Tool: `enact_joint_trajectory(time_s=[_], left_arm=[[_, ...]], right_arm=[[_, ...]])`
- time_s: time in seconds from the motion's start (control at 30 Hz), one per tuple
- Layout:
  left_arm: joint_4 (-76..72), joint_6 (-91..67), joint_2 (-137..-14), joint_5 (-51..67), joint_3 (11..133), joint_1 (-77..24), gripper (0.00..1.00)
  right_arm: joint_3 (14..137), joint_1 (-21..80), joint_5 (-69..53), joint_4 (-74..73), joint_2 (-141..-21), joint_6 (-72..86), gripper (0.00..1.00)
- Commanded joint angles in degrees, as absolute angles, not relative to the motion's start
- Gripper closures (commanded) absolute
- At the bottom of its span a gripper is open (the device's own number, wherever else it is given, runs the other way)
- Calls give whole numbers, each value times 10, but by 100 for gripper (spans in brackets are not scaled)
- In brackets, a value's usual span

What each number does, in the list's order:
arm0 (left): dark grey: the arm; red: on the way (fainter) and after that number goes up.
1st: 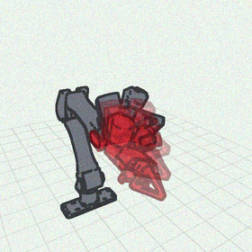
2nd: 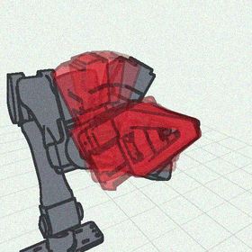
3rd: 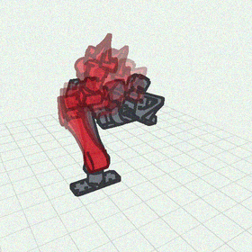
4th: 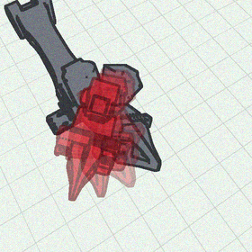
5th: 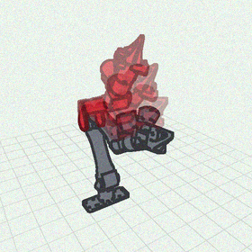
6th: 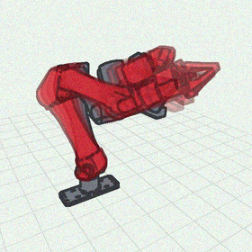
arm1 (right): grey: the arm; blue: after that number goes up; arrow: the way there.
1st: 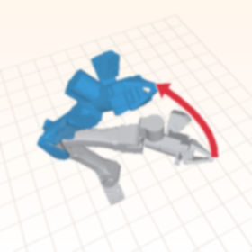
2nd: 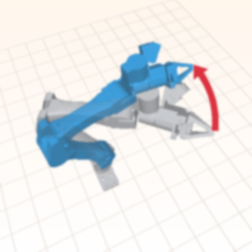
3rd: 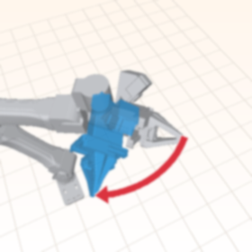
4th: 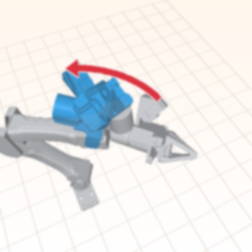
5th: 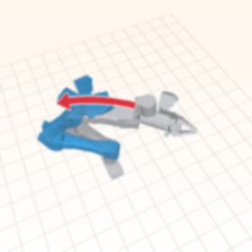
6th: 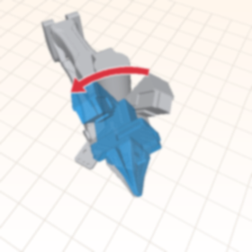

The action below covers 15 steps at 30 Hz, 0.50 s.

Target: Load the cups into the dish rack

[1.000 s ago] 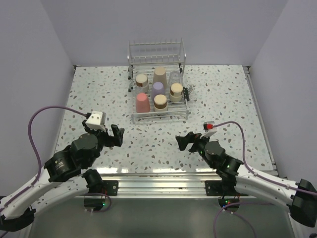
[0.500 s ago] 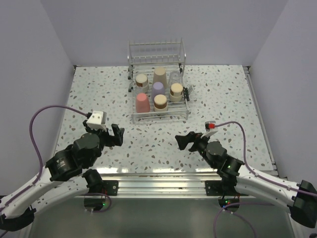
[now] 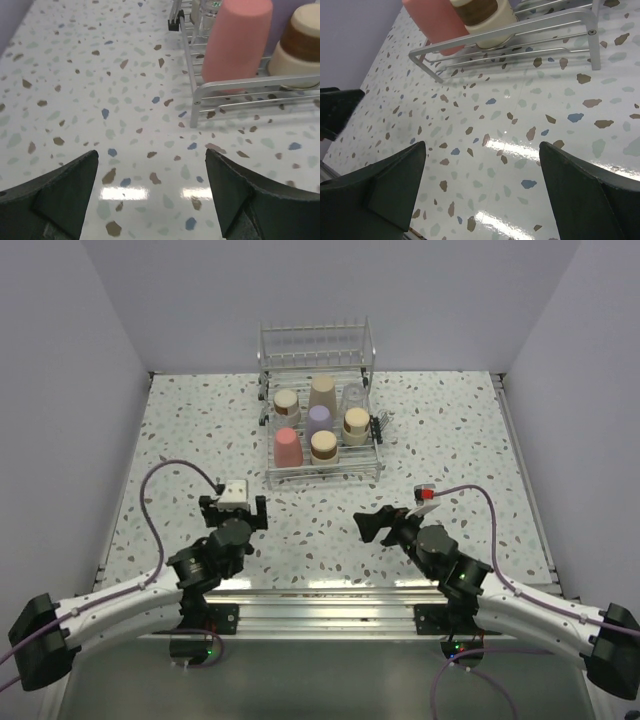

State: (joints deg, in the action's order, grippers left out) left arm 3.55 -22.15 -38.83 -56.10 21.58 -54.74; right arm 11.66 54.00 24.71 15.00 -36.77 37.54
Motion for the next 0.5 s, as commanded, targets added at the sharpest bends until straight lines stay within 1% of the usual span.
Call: enact_joint_trajectory(time_s=[0.0, 0.07, 0.1, 0.17, 0.2, 0.27, 0.37, 0.47], left_arm=[[-387, 37, -438, -618, 119, -544, 9], [-493, 109, -478, -595, 65, -538, 9], [-552, 134, -489, -592, 55, -530, 7], [-526, 114, -490, -537, 53, -487, 5], [-492, 83, -483, -462, 50, -437, 6], [-462, 59, -439, -398, 41, -393, 8], [-499, 49, -417, -373, 15, -336, 7], [-543, 49, -478, -368, 21, -293, 7]], right_arm=[[133, 541, 253, 160, -376, 378, 2], [136, 541, 252, 157, -381, 375, 2], [136, 541, 251, 158, -383, 374, 2], [134, 541, 252, 157, -381, 374, 2], [134, 541, 252, 157, -379, 374, 2], [131, 541, 250, 158, -374, 374, 2], [130, 541, 245, 161, -375, 374, 2], [140, 541, 241, 161, -388, 367, 2]])
